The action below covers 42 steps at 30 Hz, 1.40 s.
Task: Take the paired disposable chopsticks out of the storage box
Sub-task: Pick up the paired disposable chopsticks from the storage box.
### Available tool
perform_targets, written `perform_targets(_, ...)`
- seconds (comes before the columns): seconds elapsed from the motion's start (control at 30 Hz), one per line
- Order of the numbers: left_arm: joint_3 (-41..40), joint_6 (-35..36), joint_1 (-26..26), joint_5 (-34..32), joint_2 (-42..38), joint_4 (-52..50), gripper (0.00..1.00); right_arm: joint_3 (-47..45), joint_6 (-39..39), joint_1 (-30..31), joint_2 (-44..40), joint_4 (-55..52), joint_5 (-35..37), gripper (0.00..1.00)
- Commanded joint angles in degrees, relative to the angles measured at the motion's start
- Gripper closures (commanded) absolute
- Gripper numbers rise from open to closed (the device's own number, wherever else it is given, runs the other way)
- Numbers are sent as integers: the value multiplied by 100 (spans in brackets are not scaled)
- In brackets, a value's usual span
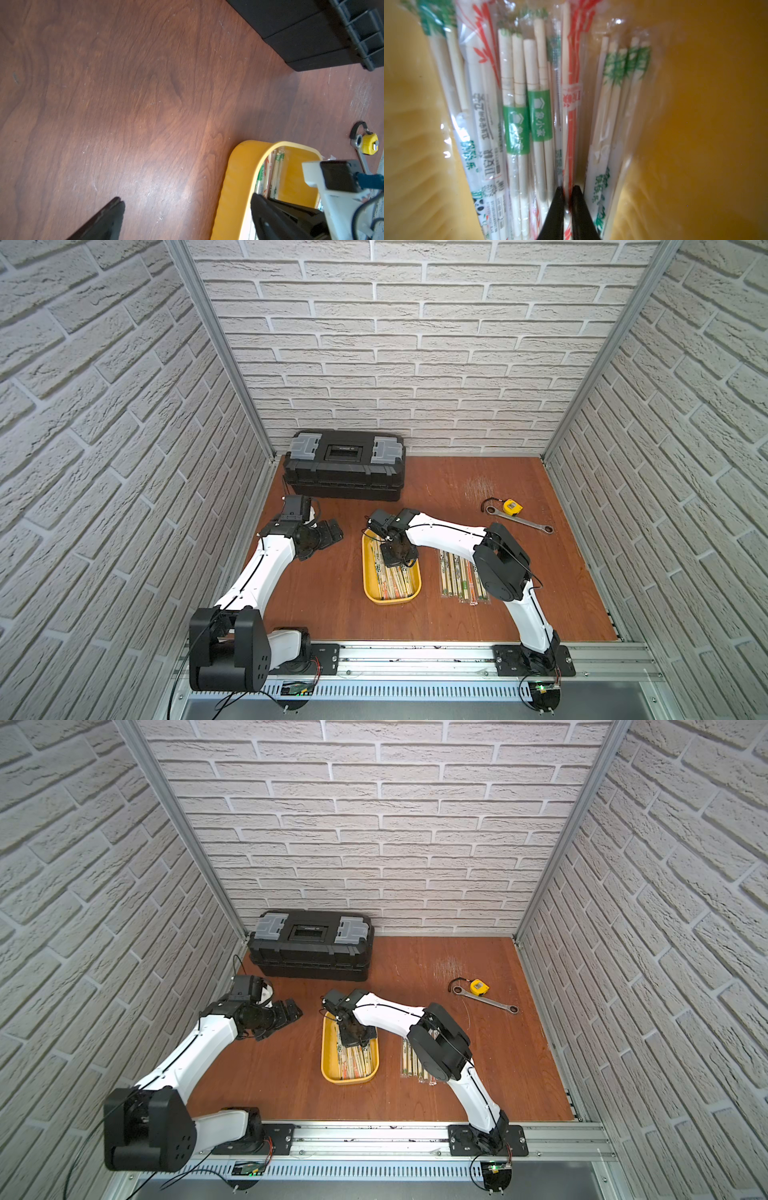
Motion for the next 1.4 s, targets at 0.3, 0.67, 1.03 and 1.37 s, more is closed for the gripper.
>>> perform_targets(0.3, -92, 27, 41, 102, -67, 116, 2, -74, 78, -16, -715, 49, -83, 92)
perform_targets(0.67, -142, 13, 38, 126, -97, 125, 2, -99, 67, -60, -960, 464, -387, 93)
perform_targets(1.03, -136, 21, 40, 221, -98, 151, 2, -535, 173, -421, -1813, 660, -376, 93)
perform_targets(1.37, -136, -46, 15, 235, -131, 186, 2, -1290, 171, -947, -2549, 200, 463, 92)
